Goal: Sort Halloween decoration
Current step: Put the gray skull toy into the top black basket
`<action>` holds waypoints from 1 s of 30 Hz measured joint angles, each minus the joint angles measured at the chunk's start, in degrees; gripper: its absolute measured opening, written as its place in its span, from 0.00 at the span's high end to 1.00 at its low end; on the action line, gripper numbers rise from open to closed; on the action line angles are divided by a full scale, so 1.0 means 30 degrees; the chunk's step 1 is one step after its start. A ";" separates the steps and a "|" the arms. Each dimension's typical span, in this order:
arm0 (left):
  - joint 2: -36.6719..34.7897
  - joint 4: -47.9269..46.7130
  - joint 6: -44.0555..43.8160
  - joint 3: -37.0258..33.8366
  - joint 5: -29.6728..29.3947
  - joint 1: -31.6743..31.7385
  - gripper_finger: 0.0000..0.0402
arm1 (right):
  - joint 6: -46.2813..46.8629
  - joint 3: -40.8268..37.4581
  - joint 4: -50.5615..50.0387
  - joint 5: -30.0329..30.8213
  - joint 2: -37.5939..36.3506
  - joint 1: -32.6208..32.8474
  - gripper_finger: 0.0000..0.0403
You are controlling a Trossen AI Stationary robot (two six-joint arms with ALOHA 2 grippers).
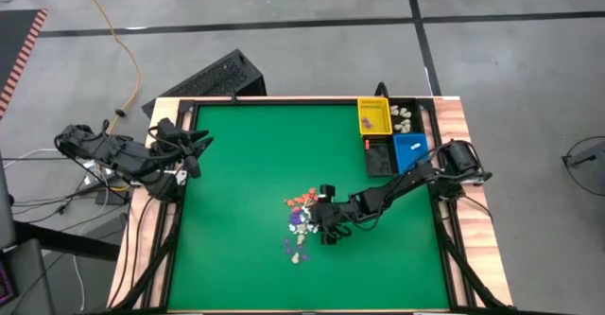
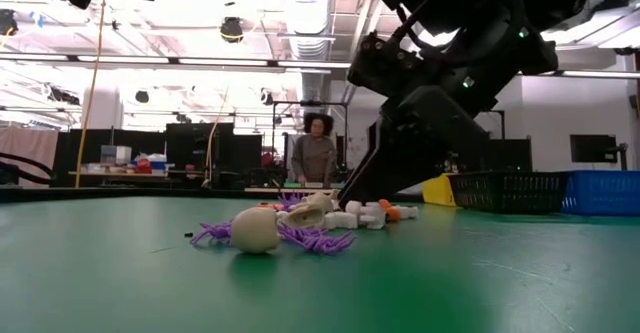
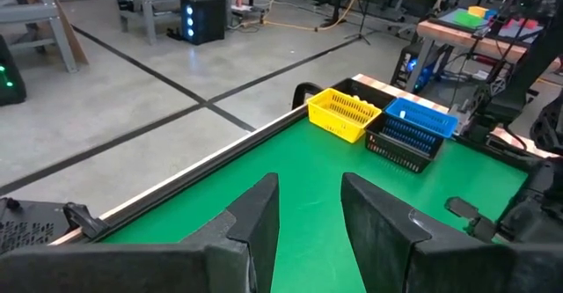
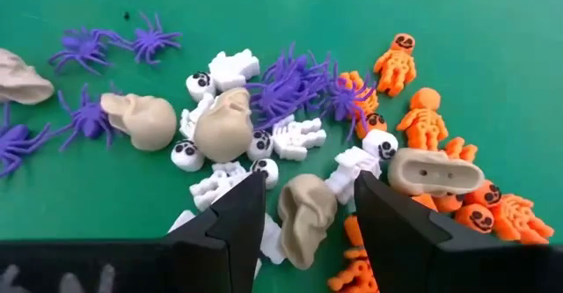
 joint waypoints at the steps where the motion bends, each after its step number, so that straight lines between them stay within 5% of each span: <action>1: 0.0000 0.0000 0.0000 0.0000 -0.0001 0.0000 0.72 | 0.0154 0.0000 -0.0061 -0.0002 0.0007 -0.0005 0.52; 15: 0.0000 0.0000 0.0000 0.0000 0.0024 0.0005 0.72 | 0.0233 -0.0007 -0.0497 -0.0025 0.0007 -0.0012 0.81; 30: 0.0000 -0.0007 0.0003 0.0000 0.0048 0.0007 0.72 | -0.0680 -0.0146 -0.0999 0.0444 -0.1447 -0.0503 0.97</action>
